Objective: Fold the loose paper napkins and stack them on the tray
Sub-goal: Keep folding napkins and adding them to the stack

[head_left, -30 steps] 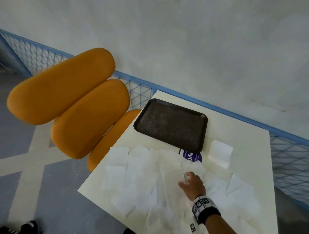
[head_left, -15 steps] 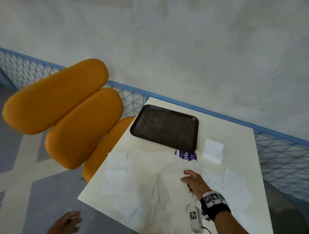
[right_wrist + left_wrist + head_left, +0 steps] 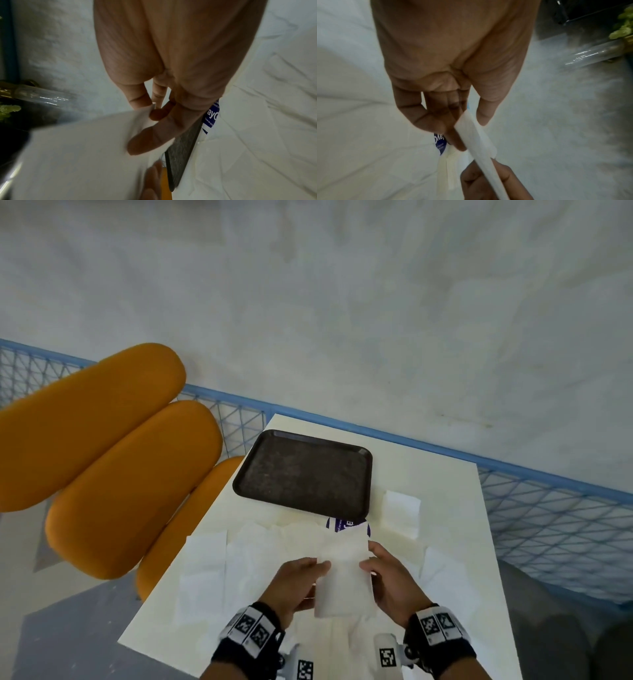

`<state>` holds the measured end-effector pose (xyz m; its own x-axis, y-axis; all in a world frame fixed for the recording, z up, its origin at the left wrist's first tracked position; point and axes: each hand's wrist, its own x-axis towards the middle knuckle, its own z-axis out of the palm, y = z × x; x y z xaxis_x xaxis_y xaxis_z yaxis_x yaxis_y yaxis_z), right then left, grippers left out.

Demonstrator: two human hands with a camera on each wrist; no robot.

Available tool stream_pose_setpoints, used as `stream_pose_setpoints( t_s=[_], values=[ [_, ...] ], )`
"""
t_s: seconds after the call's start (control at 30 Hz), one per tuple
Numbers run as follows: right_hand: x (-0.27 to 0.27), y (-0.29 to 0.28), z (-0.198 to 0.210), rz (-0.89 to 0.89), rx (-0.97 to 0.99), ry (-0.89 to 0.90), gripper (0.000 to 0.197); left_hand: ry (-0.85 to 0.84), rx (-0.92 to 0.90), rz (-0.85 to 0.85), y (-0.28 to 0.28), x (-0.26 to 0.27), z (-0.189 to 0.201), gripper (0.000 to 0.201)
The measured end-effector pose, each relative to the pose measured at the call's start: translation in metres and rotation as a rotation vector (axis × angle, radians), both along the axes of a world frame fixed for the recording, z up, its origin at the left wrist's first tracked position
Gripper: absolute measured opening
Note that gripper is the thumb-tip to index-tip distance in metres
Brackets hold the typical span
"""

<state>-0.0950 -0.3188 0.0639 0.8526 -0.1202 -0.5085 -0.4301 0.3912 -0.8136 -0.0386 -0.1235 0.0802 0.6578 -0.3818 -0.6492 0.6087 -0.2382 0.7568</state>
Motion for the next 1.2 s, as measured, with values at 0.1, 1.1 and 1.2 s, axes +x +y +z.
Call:
stream_pose_setpoints(
  t_s=[0.1, 1.1, 1.2],
  values=[
    [-0.002, -0.01, 0.006, -0.01, -0.056, 0.002, 0.036, -0.035, -0.064, 0.042, -0.018, 0.0, -0.004, 0.019],
    [0.008, -0.045, 0.032, 0.043, -0.358, -0.262, 0.027, -0.119, -0.075, 0.22, -0.044, -0.001, 0.013, 0.02],
    [0.012, -0.057, 0.035, -0.002, -0.288, -0.227, 0.038, -0.365, 0.044, 0.168, -0.048, 0.004, 0.012, 0.022]
  ],
)
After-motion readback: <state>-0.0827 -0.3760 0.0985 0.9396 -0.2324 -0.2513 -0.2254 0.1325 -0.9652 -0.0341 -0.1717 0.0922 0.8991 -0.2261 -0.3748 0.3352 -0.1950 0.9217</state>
